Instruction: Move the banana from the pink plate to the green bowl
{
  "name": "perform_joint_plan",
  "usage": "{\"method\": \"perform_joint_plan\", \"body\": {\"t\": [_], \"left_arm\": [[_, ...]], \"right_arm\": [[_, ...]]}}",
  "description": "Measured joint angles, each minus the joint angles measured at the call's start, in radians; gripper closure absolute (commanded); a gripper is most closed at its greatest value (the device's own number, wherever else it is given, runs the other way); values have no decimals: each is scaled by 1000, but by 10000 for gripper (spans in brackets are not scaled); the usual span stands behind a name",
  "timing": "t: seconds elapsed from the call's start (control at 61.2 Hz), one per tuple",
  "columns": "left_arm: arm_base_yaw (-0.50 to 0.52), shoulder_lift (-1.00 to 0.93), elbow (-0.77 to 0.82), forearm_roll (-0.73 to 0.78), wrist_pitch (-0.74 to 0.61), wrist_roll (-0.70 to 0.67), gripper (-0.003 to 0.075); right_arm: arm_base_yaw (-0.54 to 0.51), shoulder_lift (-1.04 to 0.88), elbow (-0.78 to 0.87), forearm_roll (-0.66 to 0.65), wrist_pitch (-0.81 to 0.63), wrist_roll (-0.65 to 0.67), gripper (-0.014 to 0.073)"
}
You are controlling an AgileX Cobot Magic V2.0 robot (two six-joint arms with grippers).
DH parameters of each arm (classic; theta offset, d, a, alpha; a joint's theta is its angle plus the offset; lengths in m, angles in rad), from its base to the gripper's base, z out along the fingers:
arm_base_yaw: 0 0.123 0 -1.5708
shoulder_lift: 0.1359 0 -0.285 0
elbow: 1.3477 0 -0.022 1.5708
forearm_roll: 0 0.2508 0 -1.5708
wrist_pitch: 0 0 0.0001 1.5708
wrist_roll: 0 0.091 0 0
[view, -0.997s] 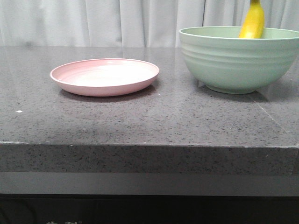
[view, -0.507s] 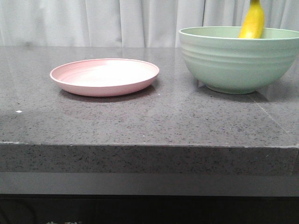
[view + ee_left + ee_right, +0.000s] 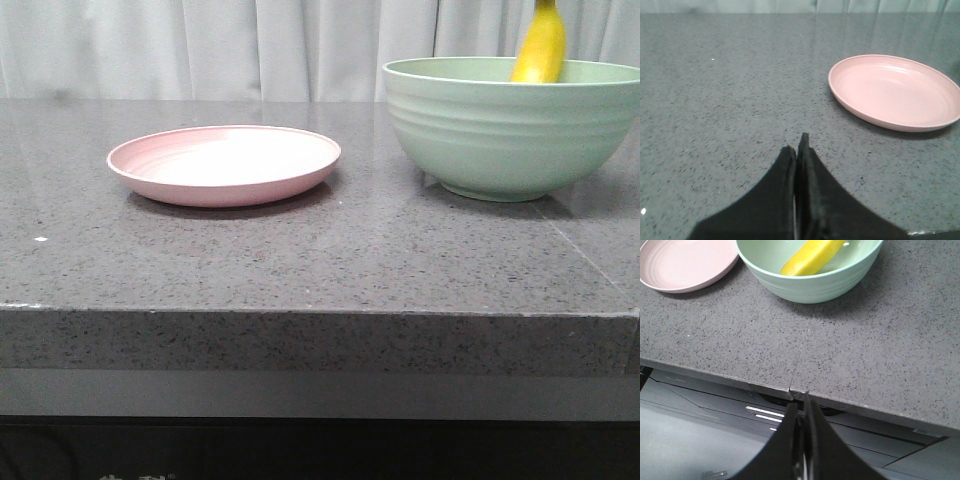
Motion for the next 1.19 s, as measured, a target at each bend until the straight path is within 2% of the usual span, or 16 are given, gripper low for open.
{"method": "perform_joint_plan", "body": {"t": [0.212,0.392,0.686,0.98,1.193], "left_arm": [[96,-257,238,0,-59,-52,738],[108,-357,322,16,-73,-56,738],[108,-367,337,37,-116,-58,738],[108,-367,340,37,-244,-58,738],[108,-367,340,37,-265,-58,738]], "right_arm": [[0,0,0,0,0,0,662],[0,0,0,0,0,0,662],[0,0,0,0,1,0,662],[0,0,0,0,2,0,662],[0,0,0,0,2,0,662]]}}
